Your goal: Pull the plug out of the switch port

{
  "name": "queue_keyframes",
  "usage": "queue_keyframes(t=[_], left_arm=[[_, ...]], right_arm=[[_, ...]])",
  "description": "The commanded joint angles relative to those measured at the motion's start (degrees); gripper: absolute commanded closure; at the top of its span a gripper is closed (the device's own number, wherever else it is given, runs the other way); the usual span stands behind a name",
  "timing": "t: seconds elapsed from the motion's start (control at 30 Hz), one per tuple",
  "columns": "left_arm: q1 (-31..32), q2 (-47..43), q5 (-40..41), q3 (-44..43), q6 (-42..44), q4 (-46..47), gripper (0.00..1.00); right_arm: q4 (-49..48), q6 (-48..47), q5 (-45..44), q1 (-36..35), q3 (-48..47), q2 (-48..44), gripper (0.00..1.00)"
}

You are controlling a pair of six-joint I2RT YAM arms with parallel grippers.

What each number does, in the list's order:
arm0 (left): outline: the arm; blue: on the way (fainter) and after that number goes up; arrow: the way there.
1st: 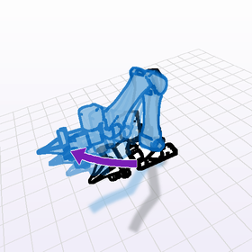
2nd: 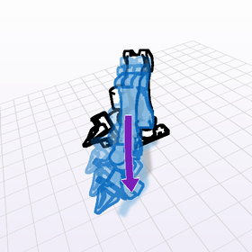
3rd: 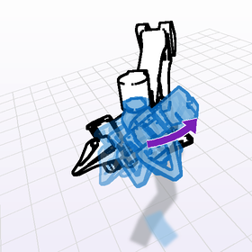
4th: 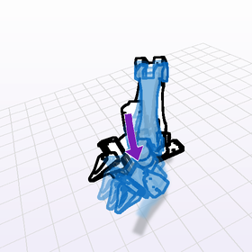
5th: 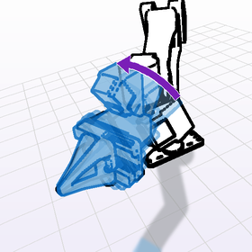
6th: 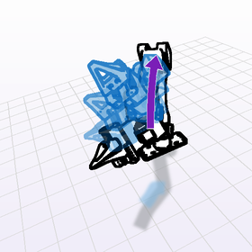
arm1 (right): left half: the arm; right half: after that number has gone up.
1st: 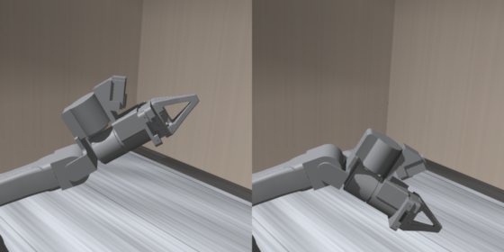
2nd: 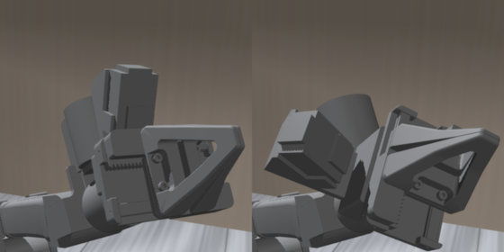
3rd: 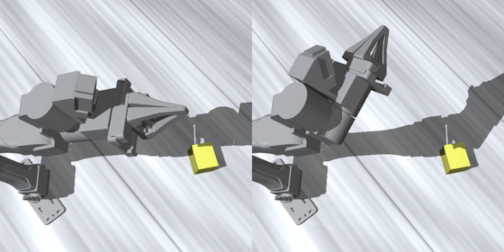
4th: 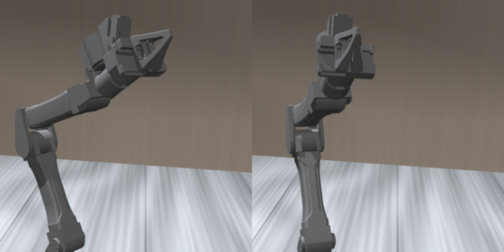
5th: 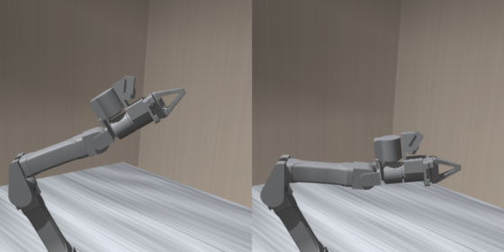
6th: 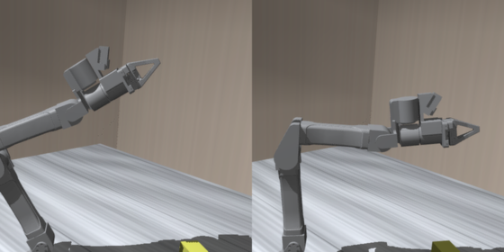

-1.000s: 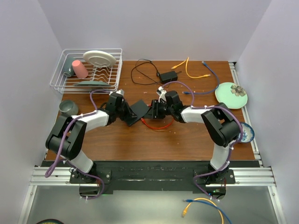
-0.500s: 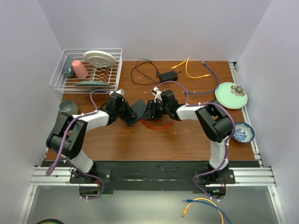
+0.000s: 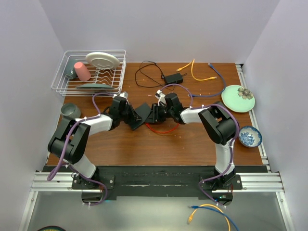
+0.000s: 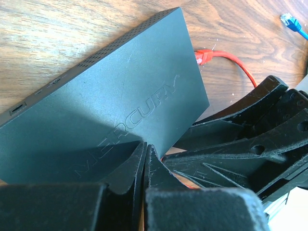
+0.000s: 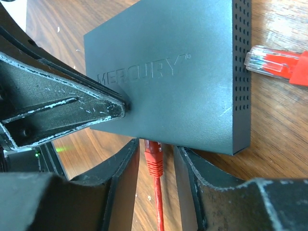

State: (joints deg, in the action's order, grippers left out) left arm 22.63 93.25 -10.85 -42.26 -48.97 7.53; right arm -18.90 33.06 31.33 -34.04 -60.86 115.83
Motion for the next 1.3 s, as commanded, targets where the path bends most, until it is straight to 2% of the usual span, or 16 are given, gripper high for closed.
queue_keyframes(t=[0.0, 0.17, 0.3, 0.7, 0.87, 1.27], left_arm=[[0.1, 3.2, 3.3, 3.1, 1.3, -8.4, 1.00], [0.1, 3.1, 3.4, 3.2, 1.4, -8.4, 1.00], [0.1, 3.3, 3.3, 3.2, 1.3, -8.4, 1.00], [0.1, 3.0, 3.3, 3.9, 1.2, -8.4, 1.00], [0.1, 3.1, 3.2, 4.2, 1.2, -6.3, 1.00], [0.1, 3.3, 2.2, 5.1, 0.4, -5.3, 1.00]], right_arm=[[0.9, -0.5, -0.3, -0.5, 0.7, 2.6, 0.59], [0.9, -0.5, -0.5, -0.6, 0.4, 2.9, 0.61], [1.1, -0.6, -0.7, -0.6, 0.4, 3.3, 0.71], [0.6, -0.2, -0.2, -0.5, 0.7, 4.5, 0.87], [1.1, -0.3, 0.0, -0.4, 0.7, 5.1, 1.00], [3.5, -2.2, 2.5, 0.7, 0.0, 8.4, 1.00]])
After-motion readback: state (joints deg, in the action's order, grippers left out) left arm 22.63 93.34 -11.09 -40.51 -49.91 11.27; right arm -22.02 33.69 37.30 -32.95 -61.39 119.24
